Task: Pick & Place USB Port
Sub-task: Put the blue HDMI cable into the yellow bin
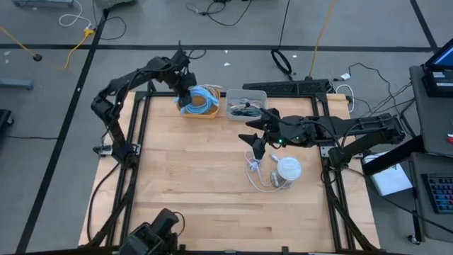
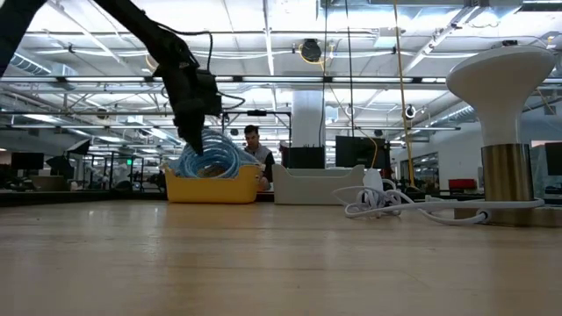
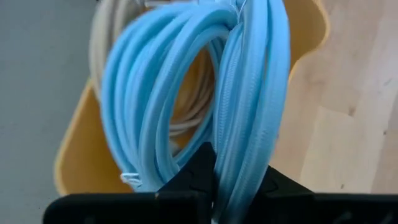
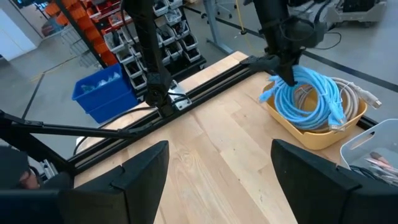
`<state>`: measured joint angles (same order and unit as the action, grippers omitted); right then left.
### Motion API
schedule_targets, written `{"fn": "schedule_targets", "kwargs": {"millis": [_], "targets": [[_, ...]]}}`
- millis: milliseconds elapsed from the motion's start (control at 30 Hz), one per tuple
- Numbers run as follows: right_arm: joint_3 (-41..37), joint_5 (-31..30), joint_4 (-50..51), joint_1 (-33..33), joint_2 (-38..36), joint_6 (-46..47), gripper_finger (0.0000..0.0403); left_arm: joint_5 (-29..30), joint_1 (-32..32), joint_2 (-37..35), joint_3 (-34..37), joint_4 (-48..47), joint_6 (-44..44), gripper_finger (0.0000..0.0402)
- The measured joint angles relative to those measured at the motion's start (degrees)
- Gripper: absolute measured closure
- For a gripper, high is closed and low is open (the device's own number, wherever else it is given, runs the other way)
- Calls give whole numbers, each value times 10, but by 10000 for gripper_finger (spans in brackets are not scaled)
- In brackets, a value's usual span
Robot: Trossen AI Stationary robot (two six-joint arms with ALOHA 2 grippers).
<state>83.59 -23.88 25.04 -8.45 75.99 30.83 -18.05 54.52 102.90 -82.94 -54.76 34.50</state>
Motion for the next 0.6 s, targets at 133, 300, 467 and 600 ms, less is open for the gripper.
{"fn": "schedule_targets", "kwargs": {"millis": [133, 300, 467, 600], "targets": [[0, 0, 0, 0, 0, 0, 129, 12, -10, 17, 0, 0, -1, 369], [0, 0, 0, 0, 0, 6, 129, 61, -25, 17, 0, 16, 4, 369], [0, 0, 0, 0, 0, 6, 129, 65, -24, 16, 1, 18, 6, 369], [0, 0, -5, 0, 0, 6, 129, 79, -24, 16, 1, 23, -5, 369]]}}
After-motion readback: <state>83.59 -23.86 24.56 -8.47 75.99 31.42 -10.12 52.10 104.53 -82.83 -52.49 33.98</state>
